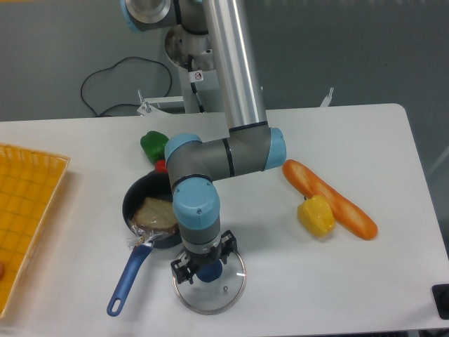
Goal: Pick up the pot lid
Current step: 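Close the gripper around the blue lid knob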
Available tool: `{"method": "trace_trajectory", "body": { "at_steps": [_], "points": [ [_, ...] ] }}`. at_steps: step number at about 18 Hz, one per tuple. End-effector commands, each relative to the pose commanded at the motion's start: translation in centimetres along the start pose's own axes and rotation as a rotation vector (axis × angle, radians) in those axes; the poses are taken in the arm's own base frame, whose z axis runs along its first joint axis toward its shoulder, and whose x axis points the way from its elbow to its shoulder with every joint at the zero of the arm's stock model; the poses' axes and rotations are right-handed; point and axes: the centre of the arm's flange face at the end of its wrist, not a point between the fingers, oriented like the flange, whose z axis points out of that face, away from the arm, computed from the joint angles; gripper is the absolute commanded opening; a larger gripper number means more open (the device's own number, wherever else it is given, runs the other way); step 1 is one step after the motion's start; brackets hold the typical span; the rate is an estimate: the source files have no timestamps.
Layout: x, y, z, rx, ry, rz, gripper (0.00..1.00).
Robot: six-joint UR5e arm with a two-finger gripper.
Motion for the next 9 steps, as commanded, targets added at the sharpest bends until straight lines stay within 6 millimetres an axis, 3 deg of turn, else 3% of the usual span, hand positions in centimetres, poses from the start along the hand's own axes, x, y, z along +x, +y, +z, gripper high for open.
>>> {"method": "trace_trajectory", "body": {
  "at_steps": [9],
  "points": [
    [-0.16, -0.17, -0.27, 0.005, 0.001, -0.003, 0.89]
  ]
}}
